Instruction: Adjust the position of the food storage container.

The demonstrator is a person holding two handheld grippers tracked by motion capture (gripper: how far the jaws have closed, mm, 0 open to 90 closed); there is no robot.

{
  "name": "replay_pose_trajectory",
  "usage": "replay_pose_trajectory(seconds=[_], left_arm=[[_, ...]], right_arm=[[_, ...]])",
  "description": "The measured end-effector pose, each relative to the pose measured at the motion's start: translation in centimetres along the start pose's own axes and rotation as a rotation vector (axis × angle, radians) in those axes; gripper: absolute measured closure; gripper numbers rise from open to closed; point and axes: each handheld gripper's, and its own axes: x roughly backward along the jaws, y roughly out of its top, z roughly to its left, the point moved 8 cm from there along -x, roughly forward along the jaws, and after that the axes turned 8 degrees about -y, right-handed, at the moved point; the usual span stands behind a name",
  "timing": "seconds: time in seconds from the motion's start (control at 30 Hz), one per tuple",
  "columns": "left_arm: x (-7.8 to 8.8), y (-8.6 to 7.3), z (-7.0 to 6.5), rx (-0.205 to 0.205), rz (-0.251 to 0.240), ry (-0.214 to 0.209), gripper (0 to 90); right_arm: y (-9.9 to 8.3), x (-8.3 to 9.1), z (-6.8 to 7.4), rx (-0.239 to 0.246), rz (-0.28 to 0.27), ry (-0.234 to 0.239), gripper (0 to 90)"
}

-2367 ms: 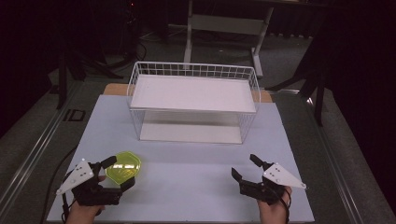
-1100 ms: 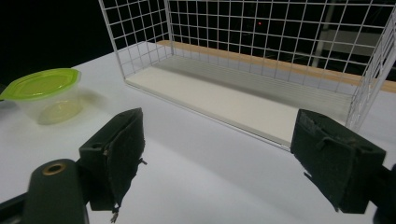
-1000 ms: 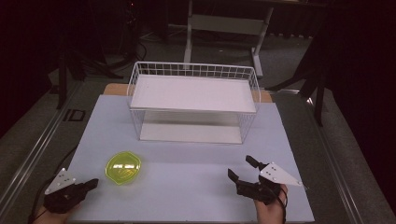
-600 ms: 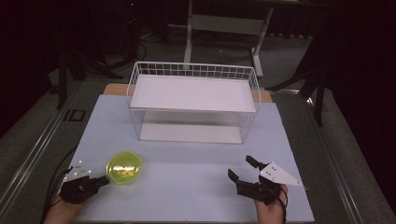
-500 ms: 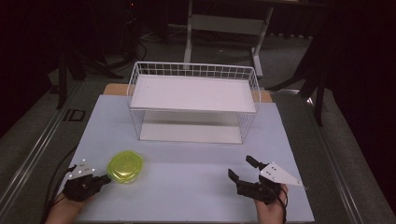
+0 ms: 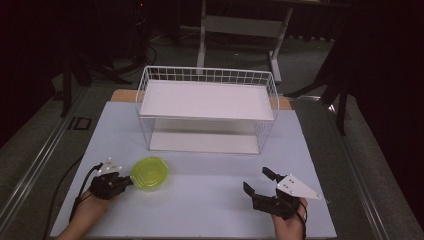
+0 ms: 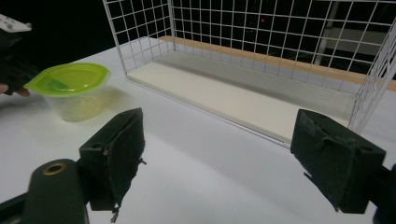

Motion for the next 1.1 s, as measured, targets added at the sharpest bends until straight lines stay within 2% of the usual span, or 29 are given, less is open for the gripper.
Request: replay_pose_trajectory(seconds=[0.07, 0.17, 0.3, 0.4, 0.57, 0.63, 0.8, 1.1], left_arm=[[-0.6, 0.3, -0.4, 0.0, -0.007, -0.012, 90.0], [-0.9, 0.2, -0.3, 0.013, 0.002, -0.001, 90.0], [-0.1, -0.3, -0.4, 0.013, 0.001, 0.026, 90.0], [0.6, -0.7, -1.0, 0.04, -0.01, 0.013, 90.0], [0.6, -0.5, -2.0, 0.026, -0.02, -0.005, 90.0], [0.2, -0.1, -2.0, 0.035, -0.027, -0.01, 90.0], [-1.5, 0.8, -2.2, 0.034, -0.006, -0.013, 90.0], [-4.6, 3.2, -3.1, 0.025, -0.006, -0.05, 90.0]], right_arm=[[0.0, 0.0, 0.0, 0.002, -0.004, 0.001, 17.4], [-0.1, 0.0, 0.0, 0.004, 0.003, 0.003, 17.5], [-0.1, 0.0, -0.1, 0.0, 0.002, 0.004, 17.5], [0.0, 0.0, 0.0, 0.001, -0.001, 0.003, 17.5], [-0.1, -0.1, 0.1, 0.006, 0.005, 0.007, 17.5], [-0.1, -0.2, 0.1, 0.007, 0.007, 0.007, 17.5], [-0.1, -0.2, 0.1, 0.001, 0.01, 0.01, 17.5], [-0.3, -0.1, -0.1, 0.001, 0.014, 0.009, 17.5]])
